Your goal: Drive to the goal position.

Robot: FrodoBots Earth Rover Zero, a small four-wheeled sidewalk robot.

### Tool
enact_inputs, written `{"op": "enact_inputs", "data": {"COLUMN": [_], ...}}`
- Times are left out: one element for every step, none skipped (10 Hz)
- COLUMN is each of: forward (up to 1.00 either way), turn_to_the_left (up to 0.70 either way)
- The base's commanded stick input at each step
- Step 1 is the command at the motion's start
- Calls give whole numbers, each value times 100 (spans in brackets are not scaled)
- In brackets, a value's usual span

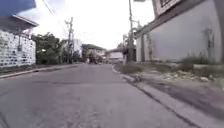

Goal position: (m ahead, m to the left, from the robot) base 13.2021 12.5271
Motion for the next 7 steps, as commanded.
{"op": "enact_inputs", "data": {"forward": [100,100,100,100,100,100,100], "turn_to_the_left": [7,7,7,7,7,7,7]}}
